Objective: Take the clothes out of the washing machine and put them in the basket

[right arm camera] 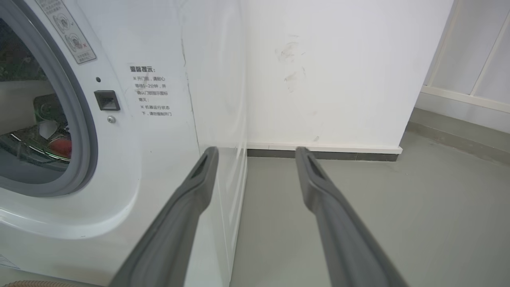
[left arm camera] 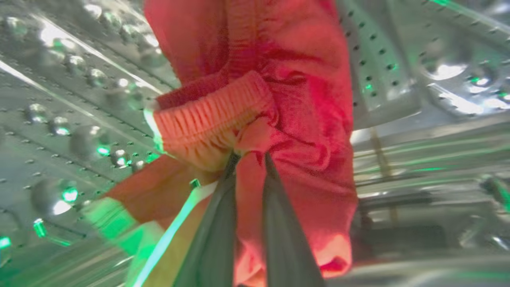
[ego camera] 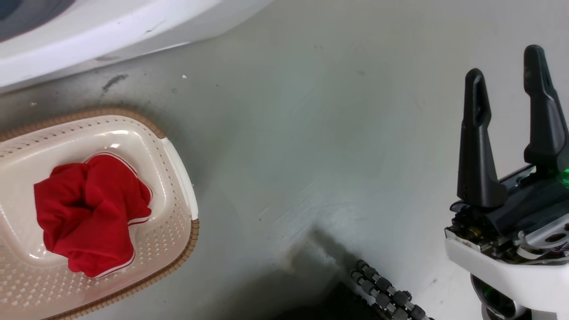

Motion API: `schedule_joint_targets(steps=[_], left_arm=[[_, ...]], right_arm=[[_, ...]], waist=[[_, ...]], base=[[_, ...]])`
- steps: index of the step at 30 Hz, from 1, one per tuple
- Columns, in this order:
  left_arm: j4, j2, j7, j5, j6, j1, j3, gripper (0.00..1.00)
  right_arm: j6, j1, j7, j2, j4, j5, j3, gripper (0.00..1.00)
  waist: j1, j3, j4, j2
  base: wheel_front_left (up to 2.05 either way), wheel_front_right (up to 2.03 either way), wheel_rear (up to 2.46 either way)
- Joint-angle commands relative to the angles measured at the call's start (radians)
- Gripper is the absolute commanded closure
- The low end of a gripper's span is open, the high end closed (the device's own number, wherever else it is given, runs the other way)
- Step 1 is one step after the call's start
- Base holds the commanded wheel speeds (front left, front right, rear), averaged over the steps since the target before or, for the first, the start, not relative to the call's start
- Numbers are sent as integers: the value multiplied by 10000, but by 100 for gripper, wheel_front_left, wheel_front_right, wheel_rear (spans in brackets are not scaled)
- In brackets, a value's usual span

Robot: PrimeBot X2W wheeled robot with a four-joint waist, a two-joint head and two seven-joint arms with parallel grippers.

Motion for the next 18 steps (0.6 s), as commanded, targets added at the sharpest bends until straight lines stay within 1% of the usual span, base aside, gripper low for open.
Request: schedule_joint_targets(steps=[1, 4, 10, 18], left_arm=[[16, -49, -183, -152, -1, 118, -88, 100], [-6, -48, -438, -407, -2, 422, -357, 100], [-80, -218, -1026, -1313, -2, 1256, -661, 100], [-584, -50, -1728, -2365, -2, 2704, -1074, 100]], right_arm=[[-3, -72, -20, 9, 45, -42, 31, 0], [-3, 16, -20, 9, 98, -122, 86, 0], [-3, 212, -20, 7, 230, -337, 162, 0], [-3, 578, -20, 7, 465, -575, 143, 0]], waist=[[0, -229, 77, 0], [0, -572, 145, 0], [0, -1358, 358, 0], [0, -2552, 599, 0]], base=[[0, 0, 0], [0, 0, 0], [0, 0, 0], [0, 0, 0]])
